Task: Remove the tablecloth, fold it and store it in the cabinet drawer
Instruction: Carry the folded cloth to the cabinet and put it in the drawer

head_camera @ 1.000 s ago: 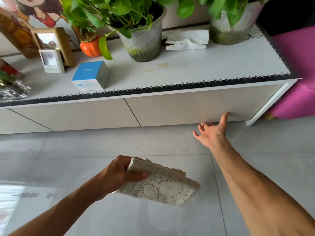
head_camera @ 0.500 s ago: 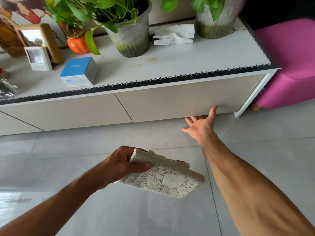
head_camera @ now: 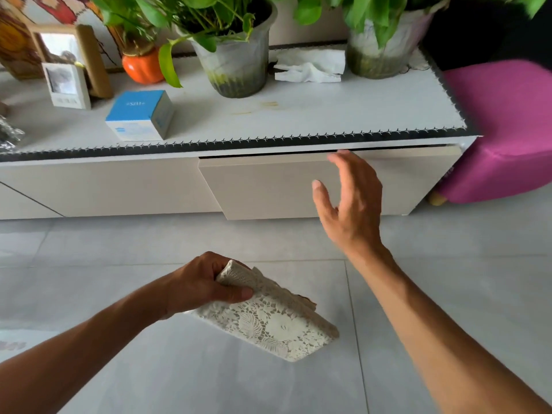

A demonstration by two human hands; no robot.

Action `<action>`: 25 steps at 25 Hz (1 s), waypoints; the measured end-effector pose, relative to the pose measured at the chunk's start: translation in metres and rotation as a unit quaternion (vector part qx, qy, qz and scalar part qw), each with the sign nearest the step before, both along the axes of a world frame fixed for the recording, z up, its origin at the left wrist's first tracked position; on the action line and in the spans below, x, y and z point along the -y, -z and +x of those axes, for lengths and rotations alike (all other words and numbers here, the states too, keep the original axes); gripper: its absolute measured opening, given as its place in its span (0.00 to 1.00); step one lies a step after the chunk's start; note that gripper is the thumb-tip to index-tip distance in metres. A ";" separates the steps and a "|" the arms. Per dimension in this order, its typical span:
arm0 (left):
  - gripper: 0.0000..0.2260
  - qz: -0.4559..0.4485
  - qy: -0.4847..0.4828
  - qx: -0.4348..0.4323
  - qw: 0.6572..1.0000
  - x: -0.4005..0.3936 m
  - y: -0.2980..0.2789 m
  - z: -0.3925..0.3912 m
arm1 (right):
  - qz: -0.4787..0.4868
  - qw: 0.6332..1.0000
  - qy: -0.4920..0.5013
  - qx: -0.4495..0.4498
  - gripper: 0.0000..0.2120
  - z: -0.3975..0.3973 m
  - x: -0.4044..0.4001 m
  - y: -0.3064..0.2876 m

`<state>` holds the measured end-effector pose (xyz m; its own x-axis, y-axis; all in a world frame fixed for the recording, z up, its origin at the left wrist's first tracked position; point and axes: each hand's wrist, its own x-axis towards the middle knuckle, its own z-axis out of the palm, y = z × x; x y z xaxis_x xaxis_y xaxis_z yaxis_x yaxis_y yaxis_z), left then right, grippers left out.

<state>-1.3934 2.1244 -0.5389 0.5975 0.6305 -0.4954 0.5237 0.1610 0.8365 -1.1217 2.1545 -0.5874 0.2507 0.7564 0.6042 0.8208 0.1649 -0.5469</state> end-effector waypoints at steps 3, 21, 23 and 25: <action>0.06 0.020 0.019 0.003 1.000 0.000 -0.010 0.015 | -0.096 0.974 0.012 0.205 0.28 0.006 -0.015 -0.036; 0.14 0.007 -0.013 0.097 0.995 -0.011 -0.053 0.014 | -0.210 0.972 -0.030 0.103 0.32 0.019 0.018 -0.062; 0.21 -0.059 -0.062 0.161 0.983 -0.021 -0.068 0.009 | -0.289 0.950 -0.099 -0.070 0.30 0.033 0.026 -0.074; 0.26 -0.079 -0.100 0.218 0.968 -0.027 -0.079 0.009 | -0.344 0.913 -0.136 -0.174 0.32 0.043 0.041 -0.087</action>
